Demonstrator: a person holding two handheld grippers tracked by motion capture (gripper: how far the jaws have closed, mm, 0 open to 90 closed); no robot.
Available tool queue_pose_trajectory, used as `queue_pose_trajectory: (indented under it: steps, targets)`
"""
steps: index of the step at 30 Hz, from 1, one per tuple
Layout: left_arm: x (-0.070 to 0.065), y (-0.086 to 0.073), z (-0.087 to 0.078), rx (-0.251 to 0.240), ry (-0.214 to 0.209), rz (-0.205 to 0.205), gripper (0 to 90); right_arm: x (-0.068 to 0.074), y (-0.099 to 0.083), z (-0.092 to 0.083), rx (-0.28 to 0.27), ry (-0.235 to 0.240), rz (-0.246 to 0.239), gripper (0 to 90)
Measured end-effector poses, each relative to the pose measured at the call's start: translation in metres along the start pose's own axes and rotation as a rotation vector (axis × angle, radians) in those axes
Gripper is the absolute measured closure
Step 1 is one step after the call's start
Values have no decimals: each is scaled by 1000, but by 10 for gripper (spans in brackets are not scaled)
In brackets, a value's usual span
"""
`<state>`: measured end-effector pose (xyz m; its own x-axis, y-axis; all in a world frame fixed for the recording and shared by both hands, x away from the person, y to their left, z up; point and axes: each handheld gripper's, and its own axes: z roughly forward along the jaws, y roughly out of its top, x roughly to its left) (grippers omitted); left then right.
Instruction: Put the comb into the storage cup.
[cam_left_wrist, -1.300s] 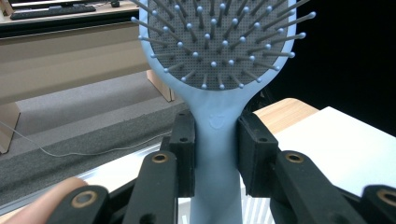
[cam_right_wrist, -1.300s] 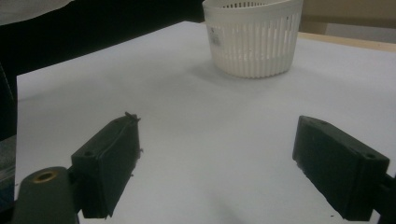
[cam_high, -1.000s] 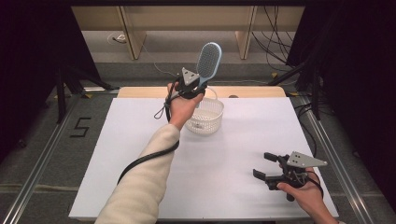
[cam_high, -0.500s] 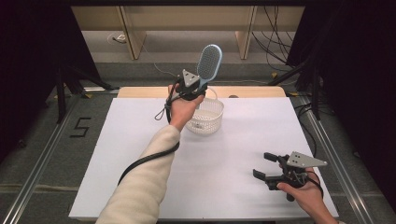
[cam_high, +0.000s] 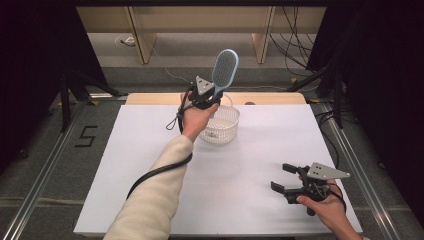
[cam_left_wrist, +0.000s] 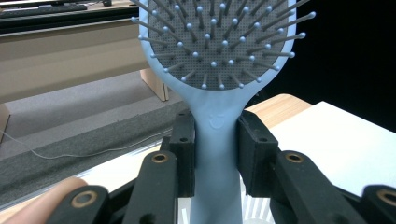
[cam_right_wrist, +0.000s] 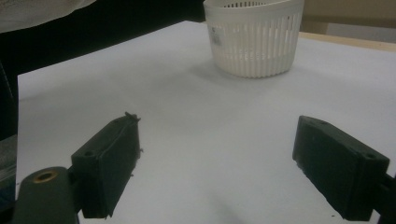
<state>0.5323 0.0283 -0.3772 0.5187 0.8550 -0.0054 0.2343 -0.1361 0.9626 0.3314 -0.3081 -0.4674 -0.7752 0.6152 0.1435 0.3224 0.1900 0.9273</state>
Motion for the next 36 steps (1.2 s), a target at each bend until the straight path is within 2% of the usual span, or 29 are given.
queue_pose_trajectory:
  steps: [18, 36]
  targets:
    - [-1, -6, 2, 3, -7, 12, 695, 0, 0, 0, 0, 0, -3, 159]
    - [-2, -10, 4, 3, -18, 6, 695, 0, 0, 0, 0, 0, -3, 159]
